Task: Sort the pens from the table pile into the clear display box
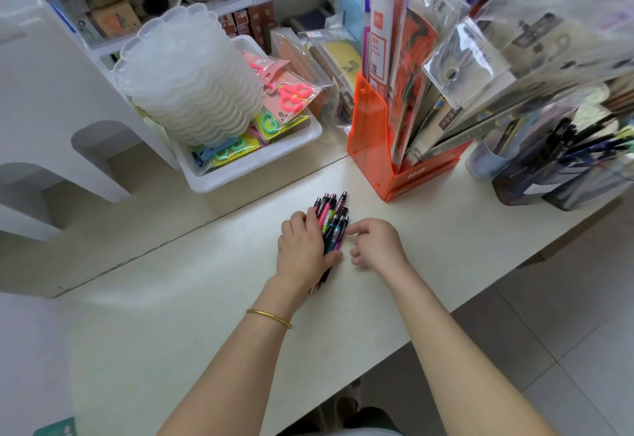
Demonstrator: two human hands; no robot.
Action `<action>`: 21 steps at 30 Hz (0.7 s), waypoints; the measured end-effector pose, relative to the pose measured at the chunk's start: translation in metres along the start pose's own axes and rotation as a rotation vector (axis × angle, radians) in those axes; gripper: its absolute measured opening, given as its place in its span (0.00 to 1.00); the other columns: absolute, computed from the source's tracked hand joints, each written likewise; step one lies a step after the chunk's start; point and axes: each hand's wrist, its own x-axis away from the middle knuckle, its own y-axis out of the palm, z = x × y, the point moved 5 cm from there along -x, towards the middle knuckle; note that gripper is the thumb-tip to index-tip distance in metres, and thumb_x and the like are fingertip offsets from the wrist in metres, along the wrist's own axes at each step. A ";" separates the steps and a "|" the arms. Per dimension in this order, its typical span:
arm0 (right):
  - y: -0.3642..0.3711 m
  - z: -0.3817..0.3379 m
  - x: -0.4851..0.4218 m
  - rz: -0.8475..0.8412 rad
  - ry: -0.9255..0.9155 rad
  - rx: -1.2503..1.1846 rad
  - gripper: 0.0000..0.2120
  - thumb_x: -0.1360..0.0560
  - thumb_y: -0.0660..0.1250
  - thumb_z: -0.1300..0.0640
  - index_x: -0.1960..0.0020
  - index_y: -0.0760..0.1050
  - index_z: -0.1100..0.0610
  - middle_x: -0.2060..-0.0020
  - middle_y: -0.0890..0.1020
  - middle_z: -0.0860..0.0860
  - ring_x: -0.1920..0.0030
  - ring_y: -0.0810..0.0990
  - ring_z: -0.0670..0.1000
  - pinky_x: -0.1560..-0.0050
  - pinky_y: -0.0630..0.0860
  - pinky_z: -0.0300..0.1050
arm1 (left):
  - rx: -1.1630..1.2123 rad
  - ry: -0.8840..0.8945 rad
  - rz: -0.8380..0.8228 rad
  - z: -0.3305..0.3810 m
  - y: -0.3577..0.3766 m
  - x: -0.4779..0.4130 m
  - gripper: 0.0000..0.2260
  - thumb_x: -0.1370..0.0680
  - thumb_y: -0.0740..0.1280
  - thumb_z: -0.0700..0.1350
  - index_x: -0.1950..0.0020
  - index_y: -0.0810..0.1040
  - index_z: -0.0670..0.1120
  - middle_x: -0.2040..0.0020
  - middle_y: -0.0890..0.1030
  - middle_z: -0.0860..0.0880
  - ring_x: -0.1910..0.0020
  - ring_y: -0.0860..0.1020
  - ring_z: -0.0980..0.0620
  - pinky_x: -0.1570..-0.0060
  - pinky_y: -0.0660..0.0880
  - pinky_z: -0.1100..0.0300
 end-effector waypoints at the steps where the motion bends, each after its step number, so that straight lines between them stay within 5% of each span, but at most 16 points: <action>1: 0.003 0.002 -0.001 -0.026 0.045 -0.096 0.15 0.26 0.51 0.72 0.55 0.74 0.59 0.68 0.73 0.58 0.73 0.71 0.54 0.69 0.74 0.47 | -0.009 0.001 0.008 0.002 0.000 0.000 0.39 0.26 0.69 0.57 0.25 0.54 0.41 0.34 0.64 0.42 0.37 0.65 0.42 0.42 0.67 0.54; 4: 0.011 0.004 -0.001 -0.082 0.140 -0.245 0.10 0.27 0.49 0.74 0.61 0.61 0.61 0.70 0.67 0.58 0.73 0.63 0.50 0.73 0.63 0.40 | 0.012 -0.020 0.011 0.004 0.002 -0.001 0.32 0.26 0.68 0.54 0.29 0.60 0.40 0.37 0.66 0.42 0.40 0.66 0.42 0.46 0.68 0.54; 8: 0.016 0.005 0.004 -0.147 0.116 -0.272 0.16 0.29 0.49 0.76 0.58 0.72 0.63 0.65 0.70 0.60 0.68 0.66 0.52 0.69 0.65 0.42 | 0.076 -0.071 0.012 0.004 0.003 0.000 0.22 0.26 0.67 0.48 0.37 0.66 0.40 0.41 0.71 0.42 0.43 0.69 0.42 0.50 0.67 0.55; 15: 0.016 0.004 0.012 -0.164 0.089 -0.306 0.16 0.29 0.49 0.76 0.59 0.71 0.62 0.68 0.66 0.56 0.71 0.63 0.50 0.70 0.62 0.42 | -0.004 -0.184 0.048 0.009 -0.006 0.001 0.12 0.25 0.64 0.41 0.43 0.68 0.42 0.45 0.76 0.42 0.46 0.74 0.42 0.57 0.68 0.54; 21: 0.024 -0.006 0.019 -0.215 -0.016 -0.189 0.18 0.28 0.50 0.74 0.60 0.74 0.56 0.65 0.78 0.54 0.66 0.76 0.52 0.63 0.78 0.45 | 0.097 -0.157 0.089 0.000 -0.005 0.007 0.12 0.26 0.66 0.43 0.48 0.66 0.43 0.48 0.77 0.43 0.50 0.76 0.40 0.62 0.66 0.53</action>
